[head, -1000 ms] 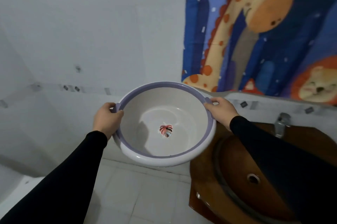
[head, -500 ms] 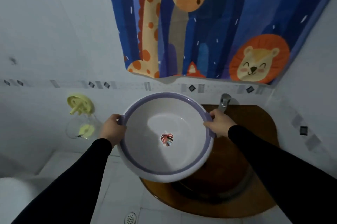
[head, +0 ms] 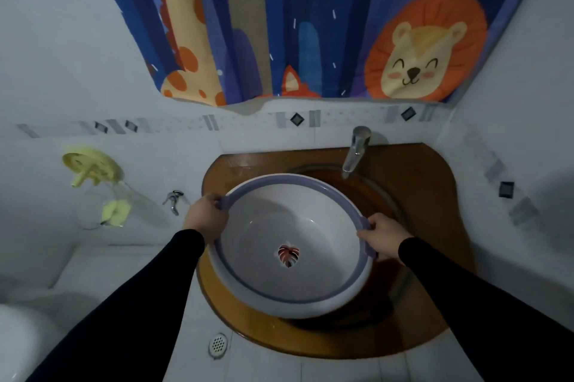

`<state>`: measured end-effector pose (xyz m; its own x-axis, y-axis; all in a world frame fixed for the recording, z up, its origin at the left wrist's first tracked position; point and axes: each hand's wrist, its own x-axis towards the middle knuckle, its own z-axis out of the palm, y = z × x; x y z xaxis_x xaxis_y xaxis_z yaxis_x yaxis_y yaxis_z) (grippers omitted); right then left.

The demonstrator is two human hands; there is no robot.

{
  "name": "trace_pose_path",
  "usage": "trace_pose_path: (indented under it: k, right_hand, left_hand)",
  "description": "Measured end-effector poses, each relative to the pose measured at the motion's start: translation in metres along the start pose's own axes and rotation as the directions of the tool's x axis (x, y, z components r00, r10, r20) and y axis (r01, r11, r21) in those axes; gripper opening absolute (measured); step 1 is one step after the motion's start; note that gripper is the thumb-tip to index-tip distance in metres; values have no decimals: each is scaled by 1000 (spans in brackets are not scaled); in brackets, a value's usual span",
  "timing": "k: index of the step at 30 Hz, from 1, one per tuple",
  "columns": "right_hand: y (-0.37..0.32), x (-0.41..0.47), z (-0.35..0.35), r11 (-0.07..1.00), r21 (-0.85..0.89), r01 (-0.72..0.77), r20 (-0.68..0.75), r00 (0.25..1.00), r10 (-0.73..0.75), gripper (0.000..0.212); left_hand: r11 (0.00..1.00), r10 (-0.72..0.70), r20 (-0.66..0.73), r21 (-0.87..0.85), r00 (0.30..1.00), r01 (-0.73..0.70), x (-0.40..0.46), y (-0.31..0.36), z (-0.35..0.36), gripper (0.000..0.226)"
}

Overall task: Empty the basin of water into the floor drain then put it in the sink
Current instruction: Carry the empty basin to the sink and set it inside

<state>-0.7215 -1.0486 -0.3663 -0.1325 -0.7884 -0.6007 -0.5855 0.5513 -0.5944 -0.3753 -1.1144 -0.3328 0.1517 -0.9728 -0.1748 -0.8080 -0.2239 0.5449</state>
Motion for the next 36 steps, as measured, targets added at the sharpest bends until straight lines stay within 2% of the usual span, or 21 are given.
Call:
trace_pose_path:
  k: [9, 12, 20, 24, 31, 36]
  right_hand:
    - [32, 29, -3, 988, 33, -148, -152, 977, 151, 32]
    - [35, 37, -5, 985, 0, -171, -192, 967, 168, 39]
    - [36, 61, -6, 979, -31, -199, -305, 935, 181, 44]
    - [39, 70, -2, 968, -81, -238, -315, 927, 201, 41]
    - [36, 80, 3, 943, -204, -265, -324, 927, 190, 38]
    - [36, 81, 3, 938, -248, -243, -325, 933, 156, 39]
  left_hand:
    - [997, 51, 167, 40, 985, -59, 37, 15, 68, 28]
    - [998, 48, 176, 33, 983, -55, 43, 11, 86, 19]
    - [995, 18, 308, 89, 951, -47, 48, -2, 124, 13]
    - [992, -10, 319, 120, 948, -30, 49, -5, 138, 12]
    - [982, -34, 331, 185, 943, -29, 59, -10, 149, 19]
    - [970, -34, 357, 237, 933, -55, 59, -10, 148, 48]
